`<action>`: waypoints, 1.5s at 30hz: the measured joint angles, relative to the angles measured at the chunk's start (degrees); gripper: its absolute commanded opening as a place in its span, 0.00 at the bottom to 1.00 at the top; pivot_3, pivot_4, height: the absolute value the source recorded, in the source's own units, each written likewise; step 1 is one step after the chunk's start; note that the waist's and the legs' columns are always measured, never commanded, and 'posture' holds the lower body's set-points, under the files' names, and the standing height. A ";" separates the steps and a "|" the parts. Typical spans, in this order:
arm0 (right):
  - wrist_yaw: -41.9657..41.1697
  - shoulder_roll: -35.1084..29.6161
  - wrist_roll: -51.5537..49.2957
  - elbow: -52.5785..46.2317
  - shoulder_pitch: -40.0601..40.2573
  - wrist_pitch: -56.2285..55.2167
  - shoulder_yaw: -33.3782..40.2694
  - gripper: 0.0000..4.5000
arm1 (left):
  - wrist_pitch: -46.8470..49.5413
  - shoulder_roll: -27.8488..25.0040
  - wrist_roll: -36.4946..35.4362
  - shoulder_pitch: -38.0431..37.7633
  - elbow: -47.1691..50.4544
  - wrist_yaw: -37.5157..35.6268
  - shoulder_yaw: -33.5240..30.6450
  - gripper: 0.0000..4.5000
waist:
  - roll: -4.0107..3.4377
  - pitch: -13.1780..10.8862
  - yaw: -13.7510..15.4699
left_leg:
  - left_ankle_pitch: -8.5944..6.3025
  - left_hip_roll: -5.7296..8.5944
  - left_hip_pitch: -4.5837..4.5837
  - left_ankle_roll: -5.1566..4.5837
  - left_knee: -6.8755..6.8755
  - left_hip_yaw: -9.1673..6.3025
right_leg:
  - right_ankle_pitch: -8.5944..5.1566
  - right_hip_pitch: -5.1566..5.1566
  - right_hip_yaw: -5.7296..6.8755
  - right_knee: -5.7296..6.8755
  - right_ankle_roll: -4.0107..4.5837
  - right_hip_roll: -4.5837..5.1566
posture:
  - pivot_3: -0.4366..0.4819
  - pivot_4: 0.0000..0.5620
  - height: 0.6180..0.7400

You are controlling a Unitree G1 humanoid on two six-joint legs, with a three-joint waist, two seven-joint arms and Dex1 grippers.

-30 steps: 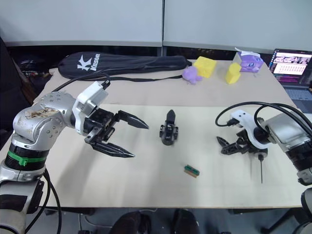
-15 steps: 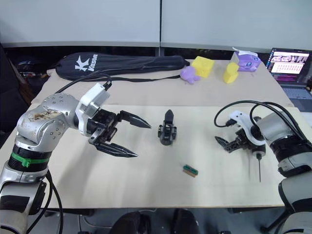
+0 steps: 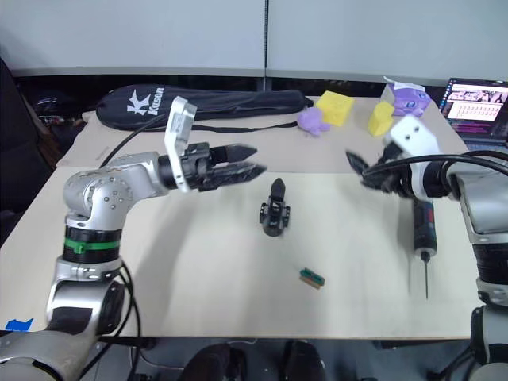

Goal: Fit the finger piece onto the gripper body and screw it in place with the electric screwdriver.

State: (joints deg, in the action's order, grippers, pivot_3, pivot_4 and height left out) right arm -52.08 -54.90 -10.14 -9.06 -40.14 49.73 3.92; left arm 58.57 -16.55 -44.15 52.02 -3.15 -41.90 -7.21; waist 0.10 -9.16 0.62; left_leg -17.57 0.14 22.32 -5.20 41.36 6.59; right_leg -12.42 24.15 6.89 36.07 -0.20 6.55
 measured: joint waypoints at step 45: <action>23.85 14.01 -6.66 -28.64 5.84 0.52 -1.09 0.25 | -5.83 16.59 -12.01 3.44 -0.38 23.30 -5.17 0.00 | 0.02 0.00 0.01 | 0.07 0.16 -0.11 0.10 -0.27 0.19 | 0.01 0.01 0.00 -0.09 0.01 -0.33 | 0.48 0.27 1.00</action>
State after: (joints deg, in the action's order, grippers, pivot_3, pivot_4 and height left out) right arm -28.22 -40.89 -16.81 -37.71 -34.30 50.25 2.83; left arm 52.73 0.03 -56.16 55.46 -3.52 -18.61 -12.39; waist 0.12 -9.15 0.63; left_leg -17.51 0.30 22.21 -5.10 41.08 6.78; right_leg -12.41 24.16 6.89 35.99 -0.19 6.21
